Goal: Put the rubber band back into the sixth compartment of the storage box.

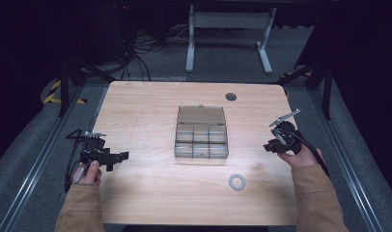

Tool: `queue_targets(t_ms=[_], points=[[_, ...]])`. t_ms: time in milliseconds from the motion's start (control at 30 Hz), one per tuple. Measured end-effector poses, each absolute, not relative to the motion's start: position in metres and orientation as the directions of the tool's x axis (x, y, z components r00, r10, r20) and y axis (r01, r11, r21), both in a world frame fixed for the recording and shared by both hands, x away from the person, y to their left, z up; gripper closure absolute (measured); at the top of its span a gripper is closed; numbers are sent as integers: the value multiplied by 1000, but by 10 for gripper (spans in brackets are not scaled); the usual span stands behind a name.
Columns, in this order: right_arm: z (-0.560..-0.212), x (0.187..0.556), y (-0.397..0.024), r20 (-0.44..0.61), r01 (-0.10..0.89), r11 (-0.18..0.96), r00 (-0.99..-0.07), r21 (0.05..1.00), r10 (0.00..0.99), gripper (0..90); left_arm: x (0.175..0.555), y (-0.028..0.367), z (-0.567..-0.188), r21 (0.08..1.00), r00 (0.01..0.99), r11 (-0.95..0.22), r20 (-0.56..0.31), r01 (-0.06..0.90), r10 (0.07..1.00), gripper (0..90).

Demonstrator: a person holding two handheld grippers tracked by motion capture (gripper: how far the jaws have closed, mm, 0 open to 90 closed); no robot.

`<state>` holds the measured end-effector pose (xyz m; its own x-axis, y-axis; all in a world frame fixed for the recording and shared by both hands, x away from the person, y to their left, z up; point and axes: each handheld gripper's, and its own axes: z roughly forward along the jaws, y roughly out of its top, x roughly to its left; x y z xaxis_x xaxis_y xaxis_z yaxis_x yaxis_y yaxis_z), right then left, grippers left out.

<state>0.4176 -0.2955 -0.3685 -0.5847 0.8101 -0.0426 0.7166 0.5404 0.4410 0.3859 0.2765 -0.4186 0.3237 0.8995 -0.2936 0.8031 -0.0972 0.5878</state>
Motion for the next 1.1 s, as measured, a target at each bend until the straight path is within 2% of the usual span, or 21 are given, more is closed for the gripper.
queue_targets(t_ms=[533, 1100], points=[[-366, 411, -293, 1, 707, 527, -598, 472, 801, 661, 387, 279, -414, 618, 304, -64, -291, 783, 907, 159], [-352, 387, -251, -37, 646, 623, -680, 440, 732, 631, 390, 274, -414, 617, 308, -71, -288, 784, 907, 159]])
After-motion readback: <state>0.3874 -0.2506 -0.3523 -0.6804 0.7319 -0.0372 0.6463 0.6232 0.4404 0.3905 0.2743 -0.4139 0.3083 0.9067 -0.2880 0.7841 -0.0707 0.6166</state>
